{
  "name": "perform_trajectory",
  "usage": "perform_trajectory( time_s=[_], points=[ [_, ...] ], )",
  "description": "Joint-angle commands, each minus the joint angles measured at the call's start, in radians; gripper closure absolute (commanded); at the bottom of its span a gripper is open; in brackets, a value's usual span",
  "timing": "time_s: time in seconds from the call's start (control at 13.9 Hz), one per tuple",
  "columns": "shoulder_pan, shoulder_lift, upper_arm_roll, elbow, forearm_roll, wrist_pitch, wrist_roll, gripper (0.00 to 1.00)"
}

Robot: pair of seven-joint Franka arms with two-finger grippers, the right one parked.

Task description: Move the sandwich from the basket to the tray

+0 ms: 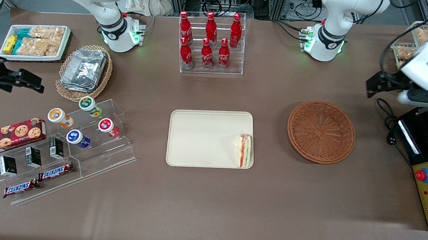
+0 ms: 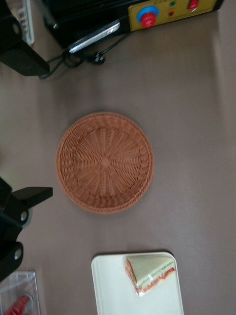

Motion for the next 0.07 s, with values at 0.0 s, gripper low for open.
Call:
perform_trajectory(
  time_s=[0.0],
  points=[
    [-0.016,0.1,0.006,0.123,0.004,-0.016,0.043,0.0]
  ],
)
